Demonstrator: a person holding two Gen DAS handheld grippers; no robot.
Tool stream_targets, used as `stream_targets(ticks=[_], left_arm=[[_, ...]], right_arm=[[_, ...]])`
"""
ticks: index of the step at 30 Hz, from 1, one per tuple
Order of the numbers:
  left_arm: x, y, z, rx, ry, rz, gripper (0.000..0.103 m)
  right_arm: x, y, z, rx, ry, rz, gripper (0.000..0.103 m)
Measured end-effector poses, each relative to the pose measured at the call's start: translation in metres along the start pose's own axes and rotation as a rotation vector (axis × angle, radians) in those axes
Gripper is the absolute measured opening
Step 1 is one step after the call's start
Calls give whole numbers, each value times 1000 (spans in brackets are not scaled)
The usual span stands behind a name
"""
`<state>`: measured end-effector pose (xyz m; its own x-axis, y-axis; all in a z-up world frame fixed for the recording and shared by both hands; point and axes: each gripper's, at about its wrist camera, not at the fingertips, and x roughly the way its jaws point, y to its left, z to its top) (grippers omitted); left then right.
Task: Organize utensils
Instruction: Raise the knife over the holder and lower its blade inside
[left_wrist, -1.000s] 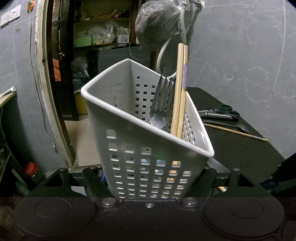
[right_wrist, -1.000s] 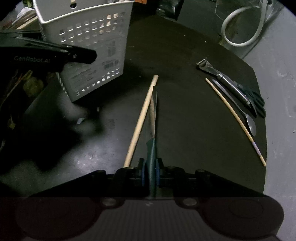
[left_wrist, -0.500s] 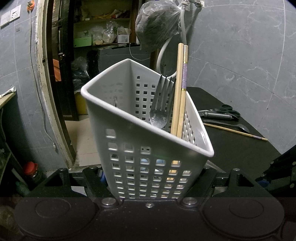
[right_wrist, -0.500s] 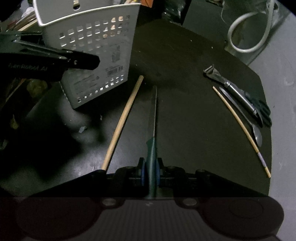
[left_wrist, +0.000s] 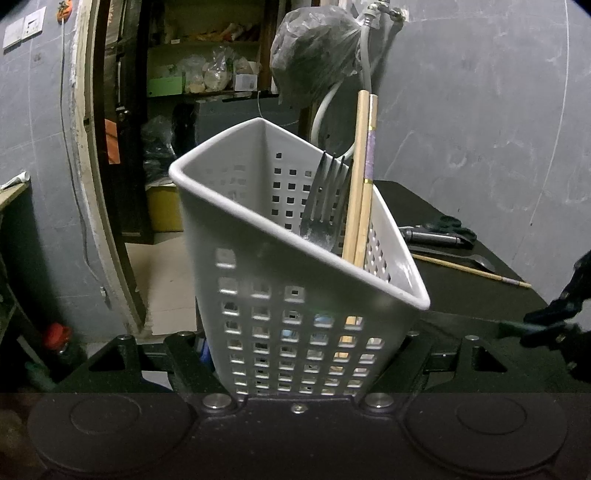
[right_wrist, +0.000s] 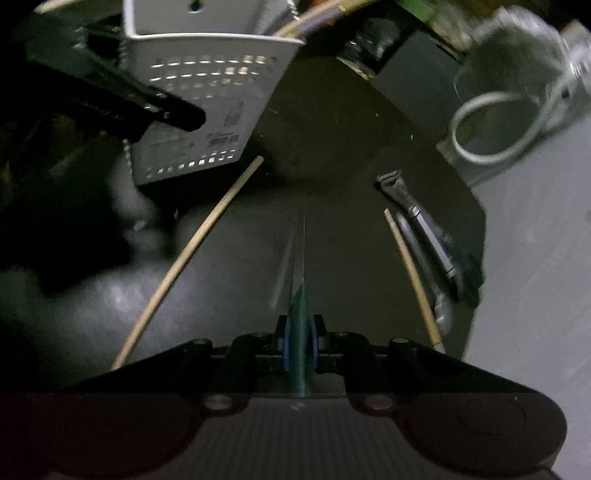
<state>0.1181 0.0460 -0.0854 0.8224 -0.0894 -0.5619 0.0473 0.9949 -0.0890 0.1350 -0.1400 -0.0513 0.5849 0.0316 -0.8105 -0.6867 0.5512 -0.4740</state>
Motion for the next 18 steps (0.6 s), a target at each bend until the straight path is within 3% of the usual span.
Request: stream_targets(ticks=[11, 18], left_arm=[[0, 9, -7, -15, -25, -38, 79], [0, 13, -11, -13, -40, -51, 79]], right_arm=[[-17, 11, 3, -466, 125, -107, 12], [-20, 10, -5, -688, 207, -162, 12]])
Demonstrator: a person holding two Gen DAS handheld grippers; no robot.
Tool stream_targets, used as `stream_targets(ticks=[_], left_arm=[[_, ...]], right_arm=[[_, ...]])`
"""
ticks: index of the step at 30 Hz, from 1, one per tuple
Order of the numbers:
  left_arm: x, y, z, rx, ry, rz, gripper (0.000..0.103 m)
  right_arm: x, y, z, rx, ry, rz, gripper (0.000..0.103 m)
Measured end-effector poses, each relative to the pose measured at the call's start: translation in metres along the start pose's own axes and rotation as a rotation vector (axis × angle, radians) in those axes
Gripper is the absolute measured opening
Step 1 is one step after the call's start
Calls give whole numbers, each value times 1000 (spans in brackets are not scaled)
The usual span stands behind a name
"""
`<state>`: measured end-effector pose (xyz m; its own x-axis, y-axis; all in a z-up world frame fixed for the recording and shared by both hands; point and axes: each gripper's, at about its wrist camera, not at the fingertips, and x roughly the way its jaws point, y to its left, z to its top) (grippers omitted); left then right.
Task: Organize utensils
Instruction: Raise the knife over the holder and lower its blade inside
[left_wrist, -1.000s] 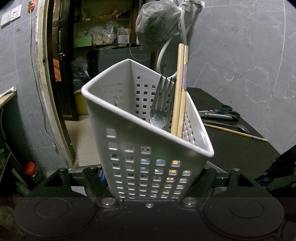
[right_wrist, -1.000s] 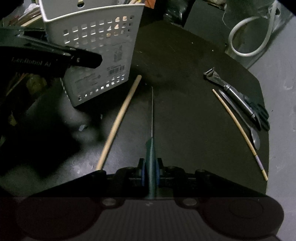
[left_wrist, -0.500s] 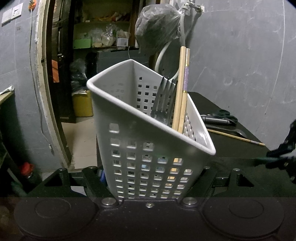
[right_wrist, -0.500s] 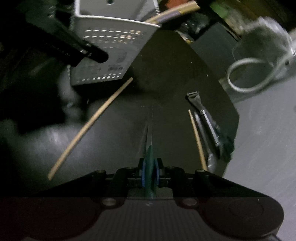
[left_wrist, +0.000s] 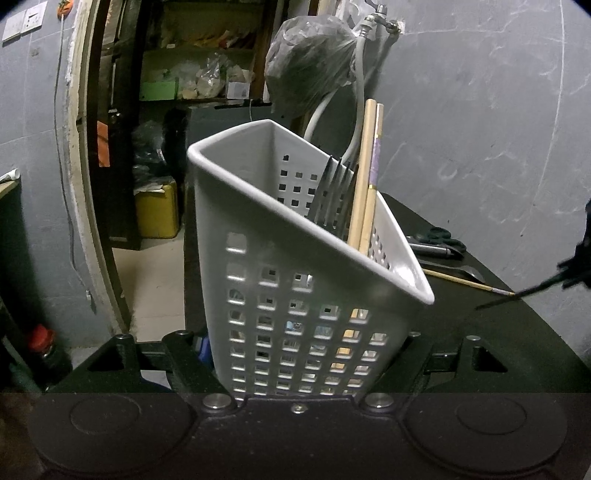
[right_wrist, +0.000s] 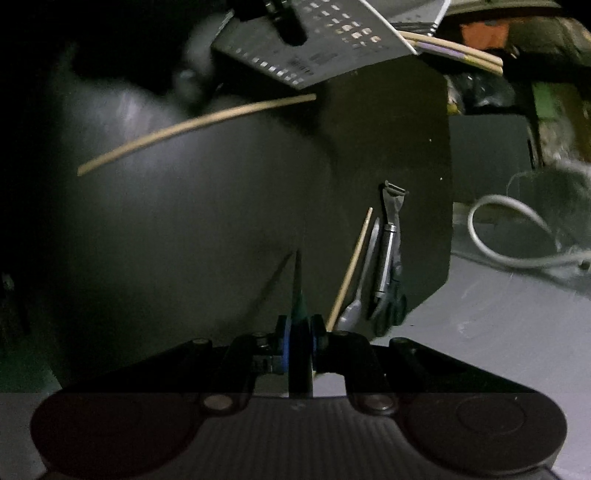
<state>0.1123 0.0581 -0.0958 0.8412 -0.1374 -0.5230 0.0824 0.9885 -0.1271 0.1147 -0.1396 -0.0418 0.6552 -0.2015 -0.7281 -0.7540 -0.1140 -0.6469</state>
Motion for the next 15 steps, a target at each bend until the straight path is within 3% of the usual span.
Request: stream_targets(ticks=[9, 15], left_arm=[[3, 3, 0, -8, -13, -20, 79], [3, 10, -1, -7, -10, -38, 79]], right_arm=[[-52, -42, -7, -166, 28, -81, 12], [-113, -80, 18, -189, -40, -136, 12]])
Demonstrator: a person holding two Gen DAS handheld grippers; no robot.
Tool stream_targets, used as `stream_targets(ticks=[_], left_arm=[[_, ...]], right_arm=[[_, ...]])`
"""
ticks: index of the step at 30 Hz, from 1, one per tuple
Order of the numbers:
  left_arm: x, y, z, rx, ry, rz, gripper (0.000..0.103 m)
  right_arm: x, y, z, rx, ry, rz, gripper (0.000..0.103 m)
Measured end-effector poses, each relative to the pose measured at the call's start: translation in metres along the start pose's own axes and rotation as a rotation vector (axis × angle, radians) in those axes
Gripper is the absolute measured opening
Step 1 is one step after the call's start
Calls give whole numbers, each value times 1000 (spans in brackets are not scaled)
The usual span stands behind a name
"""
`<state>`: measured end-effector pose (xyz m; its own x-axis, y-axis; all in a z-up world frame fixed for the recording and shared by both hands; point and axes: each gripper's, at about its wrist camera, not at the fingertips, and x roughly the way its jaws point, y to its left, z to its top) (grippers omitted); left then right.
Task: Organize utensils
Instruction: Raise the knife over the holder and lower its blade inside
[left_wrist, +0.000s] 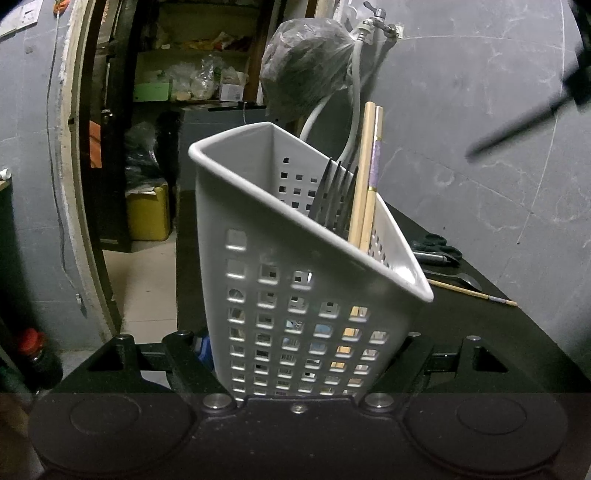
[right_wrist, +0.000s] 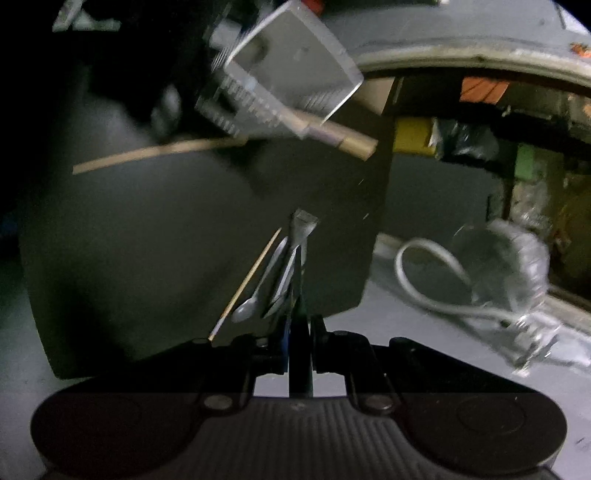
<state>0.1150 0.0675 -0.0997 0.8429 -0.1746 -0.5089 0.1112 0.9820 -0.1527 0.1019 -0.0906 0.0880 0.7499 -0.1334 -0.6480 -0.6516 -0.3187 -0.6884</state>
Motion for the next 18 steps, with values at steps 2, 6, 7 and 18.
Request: stream_targets(ticks=[2, 6, 7, 18], left_arm=[[-1, 1, 0, 1, -2, -6, 79], [-2, 3, -2, 9, -6, -16, 79], [-2, 4, -2, 8, -6, -17, 79], [-2, 3, -3, 24, -11, -16, 79]], right_arm=[[-15, -11, 9, -29, -27, -31, 12], [-37, -22, 33, -84, -88, -64, 12], [-40, -23, 39, -105, -105, -65, 12], [-48, -30, 91, -259, -231, -4, 12]])
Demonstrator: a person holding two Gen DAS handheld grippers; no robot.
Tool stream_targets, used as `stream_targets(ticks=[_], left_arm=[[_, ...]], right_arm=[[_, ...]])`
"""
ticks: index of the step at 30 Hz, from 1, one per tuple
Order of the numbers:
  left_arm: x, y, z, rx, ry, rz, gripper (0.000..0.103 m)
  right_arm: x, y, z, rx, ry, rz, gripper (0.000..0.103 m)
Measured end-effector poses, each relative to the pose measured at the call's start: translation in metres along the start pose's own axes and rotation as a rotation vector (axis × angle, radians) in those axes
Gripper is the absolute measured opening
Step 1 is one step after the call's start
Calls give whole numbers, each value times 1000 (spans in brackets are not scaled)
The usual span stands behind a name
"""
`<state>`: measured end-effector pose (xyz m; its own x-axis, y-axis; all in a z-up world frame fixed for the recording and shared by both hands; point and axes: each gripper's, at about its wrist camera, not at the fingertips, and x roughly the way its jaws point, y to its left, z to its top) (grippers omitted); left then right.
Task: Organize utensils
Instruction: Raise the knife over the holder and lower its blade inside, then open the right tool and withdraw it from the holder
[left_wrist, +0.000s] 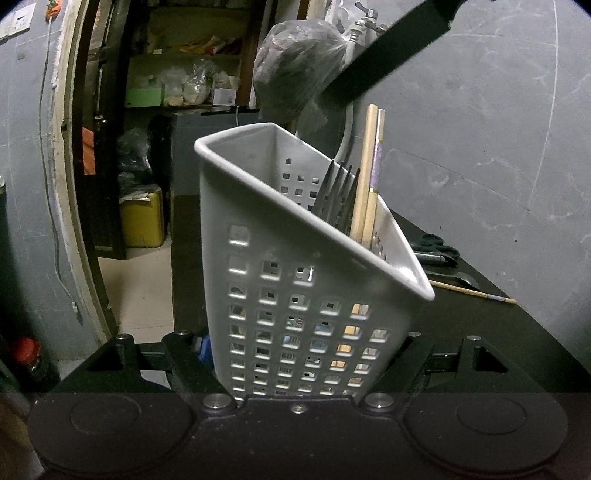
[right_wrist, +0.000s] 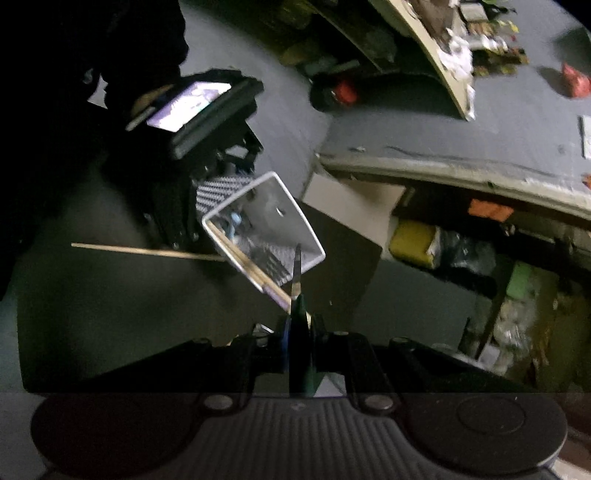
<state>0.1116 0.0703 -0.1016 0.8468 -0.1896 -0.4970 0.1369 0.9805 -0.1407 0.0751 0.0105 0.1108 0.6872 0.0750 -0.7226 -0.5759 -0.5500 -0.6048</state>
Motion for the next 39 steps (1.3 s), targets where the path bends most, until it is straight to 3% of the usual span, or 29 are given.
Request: stream_targets(ticks=[10, 13, 14, 18, 25, 29, 30, 39], left_arm=[[-1, -1, 0, 4, 0, 5, 79], [-2, -2, 1, 7, 2, 9, 79], [-2, -1, 1, 7, 3, 9, 79], [-1, -3, 3, 13, 5, 13, 79], [0, -4, 5, 14, 12, 15, 79], [0, -4, 6, 15, 20, 18, 79], [0, -4, 7, 17, 23, 19, 79], [0, -14, 10, 76, 54, 58, 78]], right_arm=[[45, 7, 26, -184, -34, 45, 13], [62, 9, 31, -221, -42, 47, 21], [66, 8, 31, -221, -43, 47, 28], [70, 0, 22, -157, -55, 8, 35], [48, -17, -21, 147, -61, -77, 59], [42, -6, -55, 402, -71, -117, 93], [40, 0, -62, 458, -75, -125, 97], [71, 90, -98, 947, -129, -49, 102]])
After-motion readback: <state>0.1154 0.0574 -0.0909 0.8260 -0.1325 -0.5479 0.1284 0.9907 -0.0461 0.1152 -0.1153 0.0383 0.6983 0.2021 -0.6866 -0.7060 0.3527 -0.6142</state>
